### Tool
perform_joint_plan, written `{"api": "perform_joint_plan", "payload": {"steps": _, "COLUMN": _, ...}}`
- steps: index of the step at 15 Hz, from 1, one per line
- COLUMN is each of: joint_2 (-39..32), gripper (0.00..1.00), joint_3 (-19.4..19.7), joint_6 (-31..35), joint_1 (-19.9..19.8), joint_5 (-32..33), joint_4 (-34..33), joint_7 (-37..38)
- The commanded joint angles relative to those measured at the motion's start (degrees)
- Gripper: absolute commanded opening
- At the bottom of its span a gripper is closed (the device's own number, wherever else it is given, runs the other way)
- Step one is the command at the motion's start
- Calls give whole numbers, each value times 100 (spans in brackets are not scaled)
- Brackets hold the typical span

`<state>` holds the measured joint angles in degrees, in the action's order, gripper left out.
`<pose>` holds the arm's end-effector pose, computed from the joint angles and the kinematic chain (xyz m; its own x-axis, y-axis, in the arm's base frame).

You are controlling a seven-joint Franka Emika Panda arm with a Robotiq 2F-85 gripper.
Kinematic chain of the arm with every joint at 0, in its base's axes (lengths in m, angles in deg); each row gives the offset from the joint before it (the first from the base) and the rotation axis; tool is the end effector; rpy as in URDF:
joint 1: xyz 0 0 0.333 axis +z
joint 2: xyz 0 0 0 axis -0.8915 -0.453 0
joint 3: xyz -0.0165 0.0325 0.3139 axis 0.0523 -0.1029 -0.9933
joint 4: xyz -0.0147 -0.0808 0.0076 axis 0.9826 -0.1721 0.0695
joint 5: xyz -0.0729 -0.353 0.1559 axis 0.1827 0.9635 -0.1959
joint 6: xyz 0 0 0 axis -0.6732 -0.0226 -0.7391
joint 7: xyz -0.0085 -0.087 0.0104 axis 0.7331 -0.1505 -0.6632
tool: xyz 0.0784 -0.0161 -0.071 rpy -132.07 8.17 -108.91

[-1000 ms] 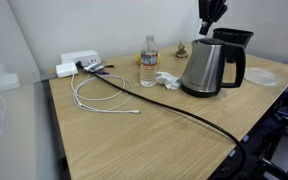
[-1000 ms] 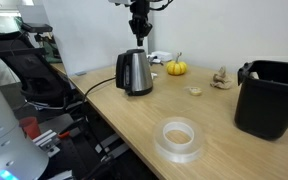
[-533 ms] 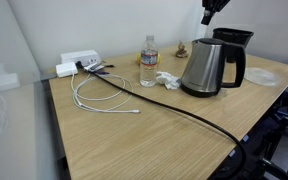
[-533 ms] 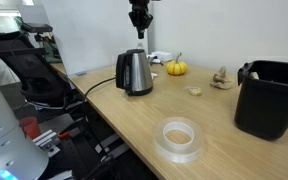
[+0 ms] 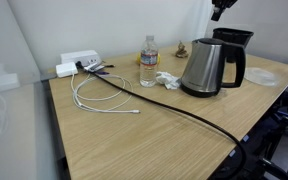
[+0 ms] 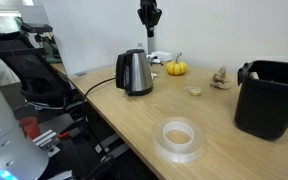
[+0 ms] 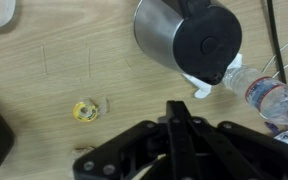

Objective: Close the lid of the kettle

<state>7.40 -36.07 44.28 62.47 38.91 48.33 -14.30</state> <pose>0.4846 -0.0105 0.4590 0.9711 -0.1886 0.1461 -0.1734 -0.9787 -0.1102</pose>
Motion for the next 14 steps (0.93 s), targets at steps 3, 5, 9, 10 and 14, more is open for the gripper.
{"api": "perform_joint_plan", "payload": {"steps": 3, "joint_2": 128, "gripper": 7, "joint_3": -18, "joint_6": 3, "joint_1": -256, "joint_5": 421, "joint_4": 151, "joint_7": 592}}
{"api": "perform_joint_plan", "payload": {"steps": 5, "joint_2": 118, "gripper": 10, "joint_3": -14, "joint_6": -23, "joint_1": -320, "joint_5": 511, "joint_4": 150, "joint_7": 783}}
{"api": "perform_joint_plan", "payload": {"steps": 9, "joint_2": 63, "gripper": 37, "joint_3": -10, "joint_6": -123, "joint_1": -434, "joint_5": 642, "joint_4": 147, "joint_7": 1222}}
{"api": "perform_joint_plan", "payload": {"steps": 10, "joint_2": 49, "gripper": 43, "joint_3": -5, "joint_6": -169, "joint_1": -456, "joint_5": 641, "joint_4": 146, "joint_7": 1322}}
{"api": "perform_joint_plan", "payload": {"steps": 14, "joint_2": 34, "gripper": 47, "joint_3": 25, "joint_6": -190, "joint_1": -429, "joint_5": 541, "joint_4": 140, "joint_7": 1299}}
